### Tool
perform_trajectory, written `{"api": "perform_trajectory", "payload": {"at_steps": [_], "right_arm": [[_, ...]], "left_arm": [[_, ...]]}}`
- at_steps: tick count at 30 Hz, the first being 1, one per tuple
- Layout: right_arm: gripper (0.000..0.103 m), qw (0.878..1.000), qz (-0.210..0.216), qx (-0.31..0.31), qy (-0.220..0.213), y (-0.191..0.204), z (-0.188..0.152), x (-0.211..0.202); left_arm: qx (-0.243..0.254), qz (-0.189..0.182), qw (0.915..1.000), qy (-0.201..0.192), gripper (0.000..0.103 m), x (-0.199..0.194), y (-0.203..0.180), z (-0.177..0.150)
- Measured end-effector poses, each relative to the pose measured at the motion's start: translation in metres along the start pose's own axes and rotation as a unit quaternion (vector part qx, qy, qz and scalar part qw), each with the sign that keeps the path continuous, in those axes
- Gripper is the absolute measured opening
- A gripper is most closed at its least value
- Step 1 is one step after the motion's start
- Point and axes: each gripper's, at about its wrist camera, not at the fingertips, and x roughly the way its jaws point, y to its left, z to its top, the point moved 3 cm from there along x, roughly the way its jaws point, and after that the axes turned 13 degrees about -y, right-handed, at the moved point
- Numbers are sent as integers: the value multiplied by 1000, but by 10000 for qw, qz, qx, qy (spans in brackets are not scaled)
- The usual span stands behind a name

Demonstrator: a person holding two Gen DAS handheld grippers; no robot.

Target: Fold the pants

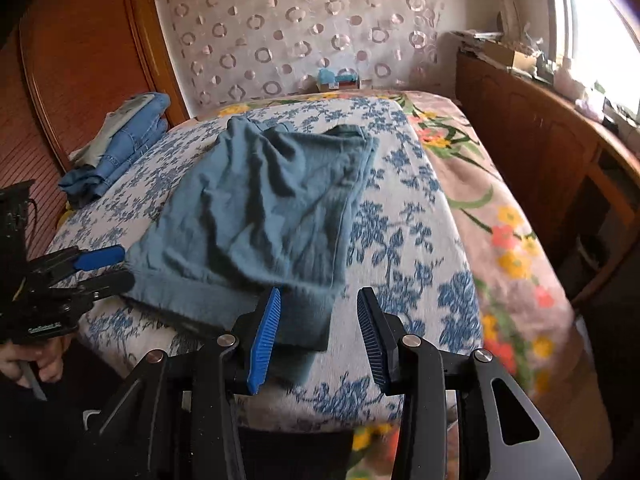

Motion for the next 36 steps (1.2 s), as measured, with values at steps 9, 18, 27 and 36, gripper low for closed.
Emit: {"api": "perform_trajectory", "payload": {"at_steps": [9,18,27,36], "right_arm": [[9,9989,290,134,-335,4,1,-25],[10,9998,65,32,-173,18,-20,-24],[36,9995,-236,74,-171,21,-24,-14],[40,9997,-48,188,-163,23,-22,-6]], "left_arm": [[48,-143,9998,-114,21,-9,-5,1],[31,-153,9999,-33,20,-14,-2,-5],[38,-74,10000,3,20,-11,-1,-9],[37,-68,10000,-12,21,-10,-1,-10]]}}
